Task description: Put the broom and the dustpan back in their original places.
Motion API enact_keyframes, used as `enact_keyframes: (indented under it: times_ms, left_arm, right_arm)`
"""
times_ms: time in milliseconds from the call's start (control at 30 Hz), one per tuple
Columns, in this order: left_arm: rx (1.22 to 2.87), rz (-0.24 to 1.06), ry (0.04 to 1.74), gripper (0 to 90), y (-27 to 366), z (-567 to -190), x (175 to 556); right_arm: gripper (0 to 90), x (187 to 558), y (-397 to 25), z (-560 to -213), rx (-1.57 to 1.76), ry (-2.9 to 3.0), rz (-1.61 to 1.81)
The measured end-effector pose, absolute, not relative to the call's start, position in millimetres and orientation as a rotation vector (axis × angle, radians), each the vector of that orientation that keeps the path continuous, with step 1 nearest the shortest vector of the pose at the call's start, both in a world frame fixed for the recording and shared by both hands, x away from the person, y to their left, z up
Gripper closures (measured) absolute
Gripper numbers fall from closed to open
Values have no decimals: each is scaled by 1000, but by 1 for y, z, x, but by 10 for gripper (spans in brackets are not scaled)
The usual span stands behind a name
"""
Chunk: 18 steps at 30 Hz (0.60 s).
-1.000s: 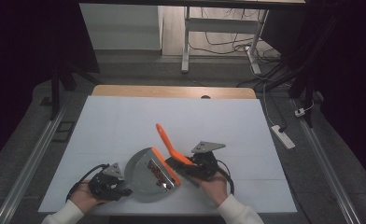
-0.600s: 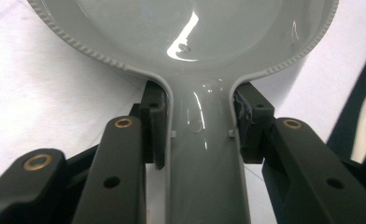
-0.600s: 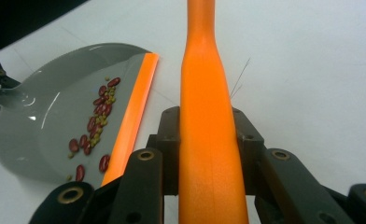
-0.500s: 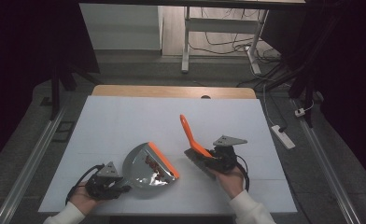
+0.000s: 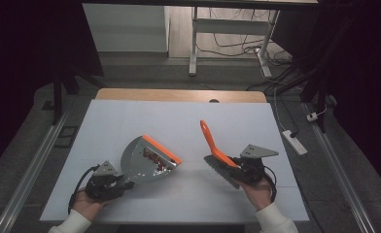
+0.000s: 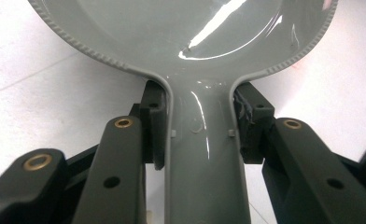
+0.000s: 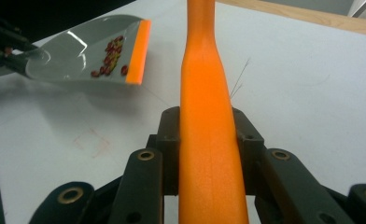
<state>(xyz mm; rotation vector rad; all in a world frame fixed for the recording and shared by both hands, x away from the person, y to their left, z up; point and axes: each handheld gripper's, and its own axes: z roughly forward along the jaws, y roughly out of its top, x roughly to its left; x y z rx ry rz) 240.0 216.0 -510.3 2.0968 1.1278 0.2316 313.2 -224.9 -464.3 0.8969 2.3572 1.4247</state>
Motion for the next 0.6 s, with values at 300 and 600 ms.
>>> enact_keyframes:
  times_ms: [300,600]
  left_arm:
    - [2041,258,1199,621,218,-508,241]
    - [1934,317,1343,621,226,-509,236]
  right_arm:
    - [701,309,-249,-469,959,2358,1394]
    - [700,308,-265,-474,1070,2381,1420]
